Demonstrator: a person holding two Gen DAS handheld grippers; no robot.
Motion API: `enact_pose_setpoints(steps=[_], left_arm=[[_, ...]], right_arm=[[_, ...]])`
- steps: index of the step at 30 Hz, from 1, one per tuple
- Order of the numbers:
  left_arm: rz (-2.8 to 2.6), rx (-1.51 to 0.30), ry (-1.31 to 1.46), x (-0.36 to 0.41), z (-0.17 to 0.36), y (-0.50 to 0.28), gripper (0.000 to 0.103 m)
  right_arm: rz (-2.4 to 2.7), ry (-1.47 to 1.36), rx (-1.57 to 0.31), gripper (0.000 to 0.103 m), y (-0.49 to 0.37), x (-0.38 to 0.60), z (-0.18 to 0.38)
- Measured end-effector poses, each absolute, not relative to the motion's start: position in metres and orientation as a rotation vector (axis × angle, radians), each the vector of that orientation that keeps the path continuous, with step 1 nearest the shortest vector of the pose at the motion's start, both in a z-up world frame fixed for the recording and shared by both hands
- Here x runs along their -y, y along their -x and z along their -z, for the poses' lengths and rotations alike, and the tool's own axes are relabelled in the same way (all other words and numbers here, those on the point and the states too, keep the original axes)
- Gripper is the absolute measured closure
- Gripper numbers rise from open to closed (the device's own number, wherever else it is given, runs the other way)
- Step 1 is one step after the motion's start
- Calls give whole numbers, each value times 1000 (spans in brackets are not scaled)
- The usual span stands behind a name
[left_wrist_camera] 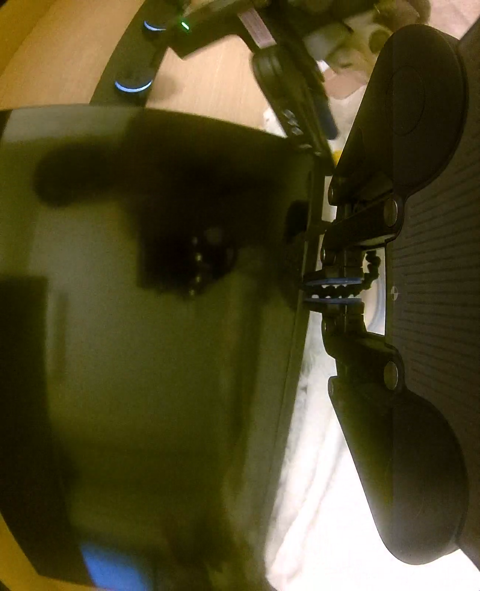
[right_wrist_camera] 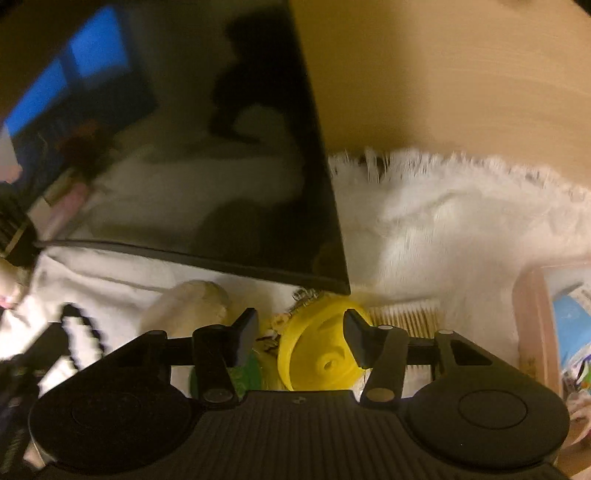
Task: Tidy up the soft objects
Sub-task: 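Lift the hair tie with the left tool while the right tool grasps the yellow lid with keychain, then carry the hair tie and yellow lid into the pink box and open both tools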
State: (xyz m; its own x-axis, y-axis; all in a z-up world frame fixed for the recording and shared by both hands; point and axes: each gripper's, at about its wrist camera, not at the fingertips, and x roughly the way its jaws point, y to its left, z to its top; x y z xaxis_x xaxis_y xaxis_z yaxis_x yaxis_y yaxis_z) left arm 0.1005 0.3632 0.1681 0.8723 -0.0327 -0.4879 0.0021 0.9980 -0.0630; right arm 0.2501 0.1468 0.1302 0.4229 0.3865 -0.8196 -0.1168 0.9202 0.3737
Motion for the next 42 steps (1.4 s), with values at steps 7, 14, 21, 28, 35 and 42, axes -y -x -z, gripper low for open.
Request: enact_pose_setpoints(steps=[7, 14, 21, 28, 35, 42], left_arm=[[-19, -559, 85, -372, -148, -105, 94], [-26, -521, 86, -376, -167, -124, 94], [14, -428, 94, -344, -210, -141, 94], [141, -375, 32, -275, -241, -142, 94], [286, -352, 14, -204, -254, -135, 94], [416, -378, 1, -141, -250, -131, 94]], right_arm=[[-344, -339, -1178, 94, -264, -151, -96], [-466, -304, -1025, 97, -228, -119, -163], [-498, -293, -842, 97, -189, -61, -236], [-433, -331, -679, 97, -162, 12, -286], [-320, -350, -604, 97, -138, 77, -304], [-250, -376, -577, 97, -125, 129, -300]])
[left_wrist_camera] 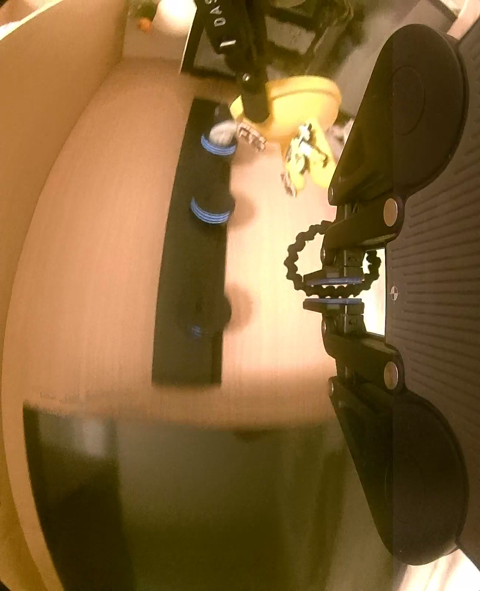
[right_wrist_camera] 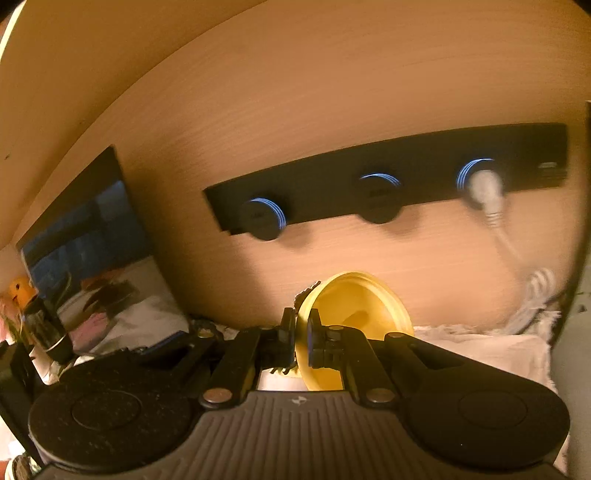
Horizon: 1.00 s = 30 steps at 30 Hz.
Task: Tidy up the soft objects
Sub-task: 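Carry the hair tie and yellow lid into the pink box and open both tools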
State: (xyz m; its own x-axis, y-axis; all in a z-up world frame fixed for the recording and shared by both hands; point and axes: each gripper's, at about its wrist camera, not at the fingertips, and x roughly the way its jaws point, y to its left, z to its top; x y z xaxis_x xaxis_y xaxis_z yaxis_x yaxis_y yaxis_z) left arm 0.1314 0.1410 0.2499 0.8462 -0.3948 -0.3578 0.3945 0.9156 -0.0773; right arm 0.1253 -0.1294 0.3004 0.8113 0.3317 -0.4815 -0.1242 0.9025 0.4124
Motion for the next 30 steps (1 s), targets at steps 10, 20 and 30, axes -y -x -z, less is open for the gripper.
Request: enact_pose_setpoints(steps=[10, 20, 30], left_arm=[[523, -448, 11, -87, -229, -139, 94], [577, -551, 37, -56, -194, -151, 94], [589, -733, 87, -33, -147, -175, 93]], right_arm=[[-250, -423, -574, 97, -118, 182, -285], [-291, -506, -619, 97, -134, 209, -257], [-261, -590, -757, 97, -175, 226, -195]])
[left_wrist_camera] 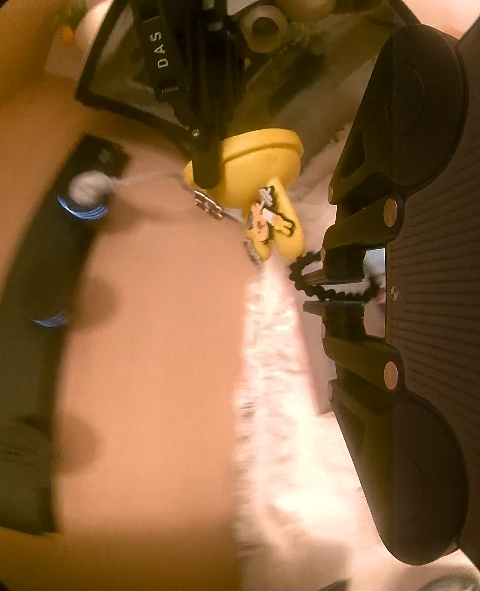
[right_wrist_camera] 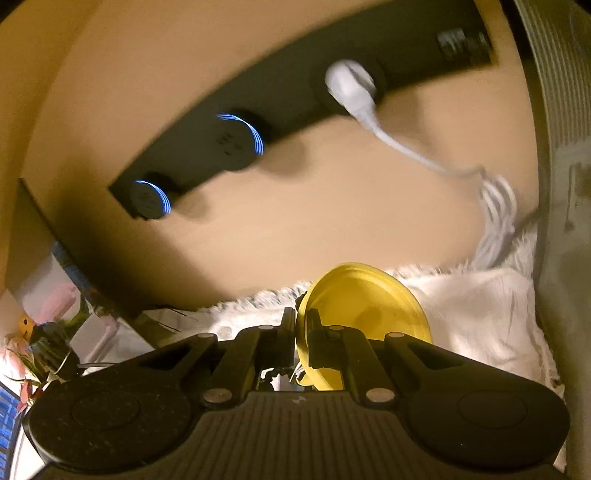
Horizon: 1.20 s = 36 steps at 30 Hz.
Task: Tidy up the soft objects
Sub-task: 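Carry the hair tie and yellow lid into the pink box and open both tools, then move both tools toward the beige round zippered case beside the monitor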
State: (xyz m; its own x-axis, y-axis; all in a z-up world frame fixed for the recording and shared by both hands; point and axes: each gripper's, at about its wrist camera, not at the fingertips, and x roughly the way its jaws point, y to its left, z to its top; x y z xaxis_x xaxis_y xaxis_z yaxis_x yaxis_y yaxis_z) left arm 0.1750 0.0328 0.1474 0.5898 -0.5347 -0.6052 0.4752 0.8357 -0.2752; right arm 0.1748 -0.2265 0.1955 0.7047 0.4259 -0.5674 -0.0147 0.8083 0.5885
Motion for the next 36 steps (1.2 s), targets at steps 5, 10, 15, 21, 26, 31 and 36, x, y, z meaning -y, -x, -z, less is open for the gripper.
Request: enact_pose_setpoints(steps=[5, 10, 15, 21, 26, 31, 36], left_arm=[[616, -794, 226, -48, -137, -188, 92], [558, -696, 224, -67, -148, -182, 91], [546, -674, 210, -82, -157, -177, 91], [537, -689, 213, -99, -160, -166, 91], [524, -697, 225, -116, -157, -158, 91], [500, -706, 219, -134, -155, -148, 91], [460, -706, 222, -163, -152, -137, 91]], right_arm=[[-253, -622, -838, 97, -193, 225, -161], [-237, -625, -924, 97, -206, 215, -126], [-209, -622, -993, 97, -213, 207, -97], [-170, -579, -1026, 96, -207, 201, -81], [-140, -545, -1027, 95, -201, 197, -78], [-103, -499, -1015, 93, -194, 193, -77], [-65, -487, -974, 85, -180, 192, -89]])
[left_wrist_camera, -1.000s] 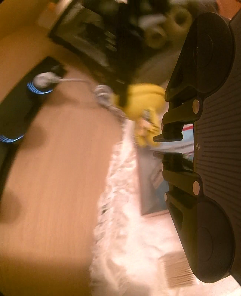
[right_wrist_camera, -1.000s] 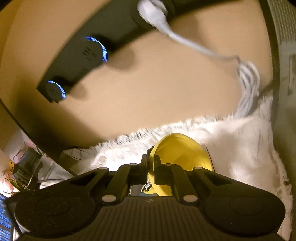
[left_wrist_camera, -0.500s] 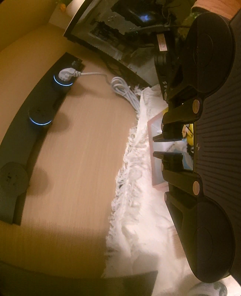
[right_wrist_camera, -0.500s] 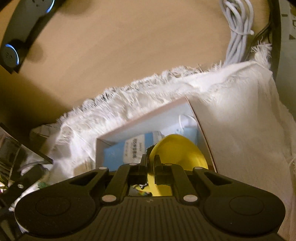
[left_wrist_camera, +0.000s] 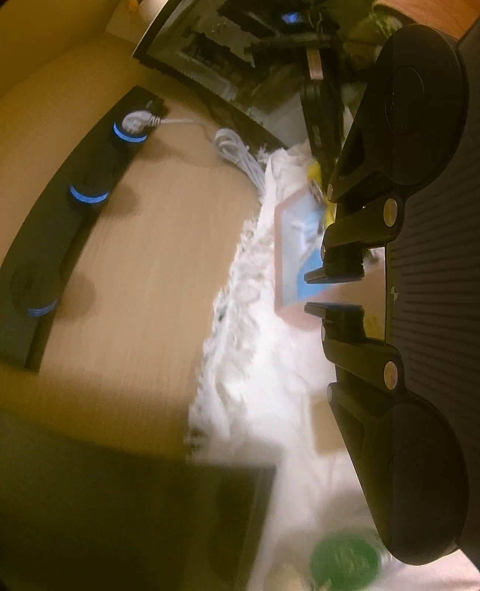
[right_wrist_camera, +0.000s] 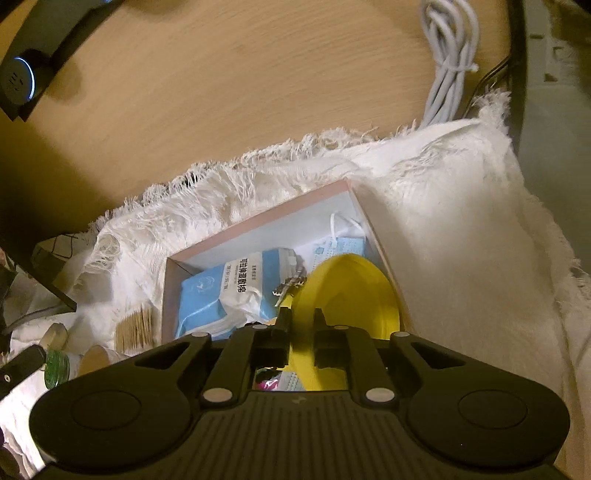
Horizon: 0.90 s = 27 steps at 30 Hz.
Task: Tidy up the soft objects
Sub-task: 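Move both tools toward the beige round zippered case beside the monitor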
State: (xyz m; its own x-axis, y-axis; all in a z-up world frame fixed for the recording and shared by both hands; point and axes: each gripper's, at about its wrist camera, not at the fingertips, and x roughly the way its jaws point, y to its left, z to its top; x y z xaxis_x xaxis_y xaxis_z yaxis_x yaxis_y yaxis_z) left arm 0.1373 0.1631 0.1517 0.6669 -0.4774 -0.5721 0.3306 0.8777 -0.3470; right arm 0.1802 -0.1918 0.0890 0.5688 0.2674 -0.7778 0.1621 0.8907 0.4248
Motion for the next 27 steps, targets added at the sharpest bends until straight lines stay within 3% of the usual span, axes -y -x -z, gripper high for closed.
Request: enact_pose_setpoints(steps=[2, 4, 6, 17, 24, 27], left_arm=[[427, -686, 212, -180, -152, -130, 91], [388, -664, 215, -200, -153, -122, 91], [332, -639, 227, -224, -153, -115, 91], [-9, -621, 353, -376, -144, -96, 92], [-22, -645, 423, -413, -128, -94, 92], [-2, -652, 441, -418, -124, -99, 91]], right_arm=[[-49, -446, -933, 75, -172, 187, -100], [-33, -405, -887, 57, -164, 183, -111], [-12, -370, -842, 50, -157, 178, -124], [-97, -262, -725, 43, -150, 101, -172], [-301, -129, -685, 43, -129, 16, -192], [-406, -51, -674, 35, -109, -17, -191]])
